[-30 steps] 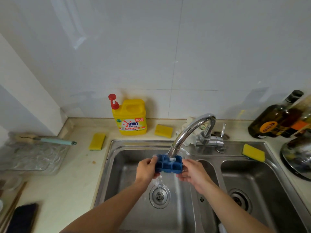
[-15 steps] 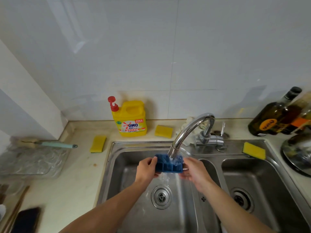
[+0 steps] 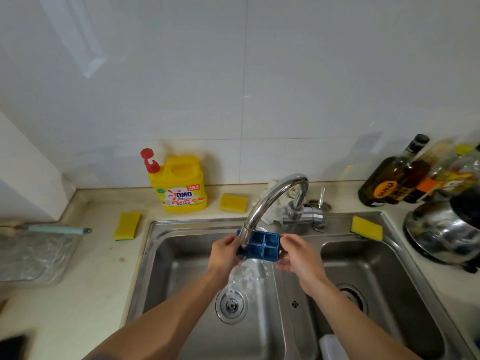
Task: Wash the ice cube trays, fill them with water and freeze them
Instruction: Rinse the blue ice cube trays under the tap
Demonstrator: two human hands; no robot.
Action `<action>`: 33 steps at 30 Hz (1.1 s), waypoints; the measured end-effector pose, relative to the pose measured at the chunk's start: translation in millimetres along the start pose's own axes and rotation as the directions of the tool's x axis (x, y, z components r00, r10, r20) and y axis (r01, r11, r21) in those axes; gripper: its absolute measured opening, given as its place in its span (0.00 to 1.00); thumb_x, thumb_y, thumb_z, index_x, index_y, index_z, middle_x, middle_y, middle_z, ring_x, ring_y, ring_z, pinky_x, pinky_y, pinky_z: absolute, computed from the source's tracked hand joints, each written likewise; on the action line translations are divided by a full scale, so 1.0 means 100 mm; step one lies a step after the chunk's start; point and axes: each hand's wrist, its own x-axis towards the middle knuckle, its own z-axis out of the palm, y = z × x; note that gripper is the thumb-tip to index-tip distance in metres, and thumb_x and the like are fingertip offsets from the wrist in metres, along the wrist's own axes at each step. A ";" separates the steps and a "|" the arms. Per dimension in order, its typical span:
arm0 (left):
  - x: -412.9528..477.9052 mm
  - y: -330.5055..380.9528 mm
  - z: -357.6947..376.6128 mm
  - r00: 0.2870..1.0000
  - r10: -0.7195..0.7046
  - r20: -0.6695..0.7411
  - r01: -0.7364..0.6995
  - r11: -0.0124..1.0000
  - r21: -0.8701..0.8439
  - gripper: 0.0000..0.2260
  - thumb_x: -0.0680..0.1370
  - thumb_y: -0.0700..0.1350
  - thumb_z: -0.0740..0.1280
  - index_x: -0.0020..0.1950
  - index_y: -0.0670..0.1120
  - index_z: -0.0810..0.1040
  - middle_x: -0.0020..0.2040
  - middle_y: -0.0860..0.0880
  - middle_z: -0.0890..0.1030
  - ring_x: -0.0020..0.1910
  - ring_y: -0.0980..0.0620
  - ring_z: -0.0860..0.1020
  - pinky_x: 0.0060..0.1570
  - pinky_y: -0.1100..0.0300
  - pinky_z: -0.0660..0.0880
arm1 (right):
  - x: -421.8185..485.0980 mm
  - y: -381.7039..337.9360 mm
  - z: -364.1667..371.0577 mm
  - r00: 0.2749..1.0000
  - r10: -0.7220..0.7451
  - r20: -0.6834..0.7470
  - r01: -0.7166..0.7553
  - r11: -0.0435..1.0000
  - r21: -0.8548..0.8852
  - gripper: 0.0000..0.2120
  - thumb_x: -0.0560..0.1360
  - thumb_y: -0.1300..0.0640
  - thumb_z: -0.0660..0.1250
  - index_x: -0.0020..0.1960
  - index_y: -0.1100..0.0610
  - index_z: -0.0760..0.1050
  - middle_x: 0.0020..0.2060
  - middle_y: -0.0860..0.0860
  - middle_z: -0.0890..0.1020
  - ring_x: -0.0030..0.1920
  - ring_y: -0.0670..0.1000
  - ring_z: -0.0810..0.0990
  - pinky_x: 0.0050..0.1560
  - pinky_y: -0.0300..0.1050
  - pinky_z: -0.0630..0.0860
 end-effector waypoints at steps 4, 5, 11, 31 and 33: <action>-0.09 0.09 -0.17 0.989 0.116 -0.094 -0.106 0.989 0.105 0.05 0.80 0.47 0.70 0.52 0.47 0.84 0.39 0.51 0.86 0.34 0.58 0.82 0.36 0.65 0.77 | 0.03 0.06 0.20 0.992 0.083 0.096 -0.088 0.995 0.052 0.08 0.84 0.57 0.62 0.60 0.55 0.77 0.51 0.57 0.85 0.47 0.55 0.88 0.45 0.50 0.85; -0.12 0.10 -0.22 0.982 0.147 -0.117 -0.131 0.982 0.136 0.05 0.80 0.47 0.70 0.51 0.48 0.83 0.40 0.52 0.86 0.35 0.59 0.82 0.35 0.66 0.77 | 0.04 0.08 0.26 0.987 0.106 0.125 -0.114 0.991 0.066 0.08 0.85 0.56 0.61 0.60 0.55 0.77 0.52 0.58 0.85 0.48 0.56 0.88 0.46 0.50 0.85; -0.28 0.11 -0.44 0.944 0.254 -0.211 -0.193 0.943 0.270 0.06 0.79 0.50 0.71 0.50 0.48 0.81 0.43 0.49 0.84 0.40 0.56 0.82 0.36 0.62 0.78 | 0.11 0.15 0.57 0.963 0.188 0.195 -0.211 0.972 0.102 0.09 0.84 0.56 0.63 0.58 0.60 0.77 0.51 0.62 0.85 0.47 0.61 0.87 0.43 0.53 0.85; -0.01 -0.09 -0.13 0.990 -0.104 -0.097 0.116 0.985 0.126 0.09 0.84 0.41 0.62 0.51 0.41 0.81 0.41 0.42 0.86 0.39 0.44 0.86 0.38 0.53 0.83 | 0.12 -0.09 0.15 0.995 0.062 0.080 -0.063 0.998 0.014 0.10 0.84 0.54 0.62 0.54 0.58 0.80 0.47 0.59 0.85 0.39 0.53 0.81 0.41 0.45 0.79; 0.01 -0.10 -0.07 0.989 -0.134 -0.060 0.140 0.983 0.116 0.10 0.84 0.41 0.62 0.50 0.39 0.81 0.40 0.41 0.87 0.38 0.42 0.86 0.39 0.51 0.83 | 0.12 -0.08 0.09 0.997 0.059 0.043 -0.060 0.998 0.034 0.10 0.84 0.54 0.63 0.54 0.58 0.80 0.44 0.58 0.86 0.36 0.51 0.81 0.39 0.45 0.80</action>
